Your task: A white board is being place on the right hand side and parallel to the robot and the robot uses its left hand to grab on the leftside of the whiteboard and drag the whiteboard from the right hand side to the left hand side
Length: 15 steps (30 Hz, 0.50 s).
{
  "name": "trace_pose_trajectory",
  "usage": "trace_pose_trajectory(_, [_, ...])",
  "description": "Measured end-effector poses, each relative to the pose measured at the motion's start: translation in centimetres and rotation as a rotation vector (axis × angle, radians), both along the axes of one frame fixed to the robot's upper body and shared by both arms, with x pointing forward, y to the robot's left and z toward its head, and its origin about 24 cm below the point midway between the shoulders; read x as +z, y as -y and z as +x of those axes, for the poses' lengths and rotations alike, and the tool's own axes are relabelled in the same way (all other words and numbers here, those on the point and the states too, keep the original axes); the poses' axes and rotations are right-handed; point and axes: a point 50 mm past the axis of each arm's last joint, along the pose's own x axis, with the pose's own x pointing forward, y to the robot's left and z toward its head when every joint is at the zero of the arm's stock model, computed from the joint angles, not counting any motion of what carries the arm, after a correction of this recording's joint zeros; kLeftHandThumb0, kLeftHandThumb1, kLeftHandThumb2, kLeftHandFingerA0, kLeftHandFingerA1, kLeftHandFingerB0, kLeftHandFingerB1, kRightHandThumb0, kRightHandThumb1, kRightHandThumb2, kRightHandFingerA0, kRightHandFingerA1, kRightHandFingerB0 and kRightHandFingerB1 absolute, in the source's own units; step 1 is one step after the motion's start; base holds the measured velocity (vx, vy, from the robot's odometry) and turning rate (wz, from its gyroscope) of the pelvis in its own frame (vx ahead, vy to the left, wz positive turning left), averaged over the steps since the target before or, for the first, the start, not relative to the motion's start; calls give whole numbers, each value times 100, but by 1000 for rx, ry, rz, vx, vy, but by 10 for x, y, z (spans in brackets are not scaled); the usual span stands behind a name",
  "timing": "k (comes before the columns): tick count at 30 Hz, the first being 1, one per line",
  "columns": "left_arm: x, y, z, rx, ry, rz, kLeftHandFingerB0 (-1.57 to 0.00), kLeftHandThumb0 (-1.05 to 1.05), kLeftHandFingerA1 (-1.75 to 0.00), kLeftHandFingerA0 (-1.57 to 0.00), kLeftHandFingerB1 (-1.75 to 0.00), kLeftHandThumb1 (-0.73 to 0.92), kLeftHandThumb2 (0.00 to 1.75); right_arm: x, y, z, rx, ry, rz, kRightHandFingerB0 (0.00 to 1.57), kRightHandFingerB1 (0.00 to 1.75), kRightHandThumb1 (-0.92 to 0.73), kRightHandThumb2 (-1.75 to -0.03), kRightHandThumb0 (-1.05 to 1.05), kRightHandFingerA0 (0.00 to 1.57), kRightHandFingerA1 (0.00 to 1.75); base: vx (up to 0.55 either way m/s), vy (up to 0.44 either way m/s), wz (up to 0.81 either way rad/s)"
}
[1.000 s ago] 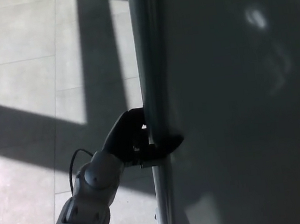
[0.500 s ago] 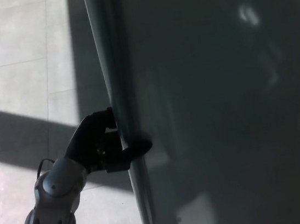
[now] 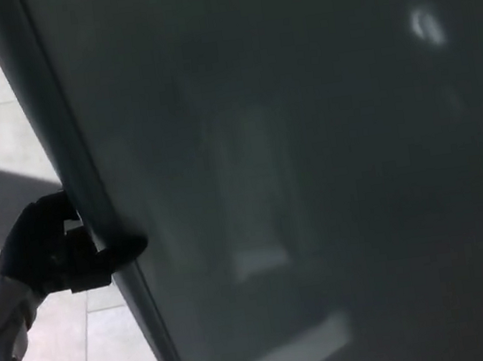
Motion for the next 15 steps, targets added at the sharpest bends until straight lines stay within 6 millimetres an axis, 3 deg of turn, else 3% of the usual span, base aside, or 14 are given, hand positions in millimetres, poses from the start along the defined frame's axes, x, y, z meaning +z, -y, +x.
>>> trace_pose_trajectory(7, [5, -34, -6, 35, -22, 37, -79, -11, -75, -96, -53, 71, 61, 0, 0, 1, -3, -1, 0, 39, 49, -80, -64, -84, 69, 70, 0, 0, 0])
trace_pose_trajectory(8, [6, -39, -7, 37, -29, 42, -79, -12, -77, -95, -52, 71, 61, 0, 0, 2, -3, 0, 0, 35, 53, -61, -89, -88, 68, 72, 0, 0, 0])
trace_pose_trajectory(9, [6, -42, -8, 37, -32, 47, -79, -12, -77, -95, -52, 71, 61, 0, 0, 2, -2, 1, 0, 35, 53, -61, -89, -88, 68, 72, 0, 0, 0])
trace_pose_trajectory(10, [7, -48, -9, 40, -39, 52, -77, -10, -74, -93, -53, 72, 61, 0, 0, 3, -1, 2, 0, 38, 48, -80, -64, -84, 70, 69, 0, 0, 0])
trace_pose_trajectory(11, [8, -53, -11, 42, -47, 56, -76, -9, -72, -91, -53, 73, 61, 0, 0, 3, 0, 2, 0, 34, 57, -61, -105, -80, 66, 74, 0, 0, 0])
trace_pose_trajectory(13, [11, -64, -13, 42, -65, 67, -75, -8, -73, -88, -53, 74, 61, 0, -1, 5, 2, 5, 0, 34, 58, -60, -105, -79, 66, 74, 0, 0, 0])
trace_pose_trajectory(14, [12, -69, -15, 40, -75, 73, -75, -4, -88, -81, -54, 76, 62, 0, -1, 5, 3, 4, 1, 38, 48, -81, -63, -83, 70, 69, 0, 0, 0])
trace_pose_trajectory(15, [13, -73, -16, 37, -83, 76, -75, -5, -85, -82, -55, 74, 61, 0, -1, 5, 3, 2, 1, 38, 48, -81, -64, -83, 69, 69, 0, 0, 0])
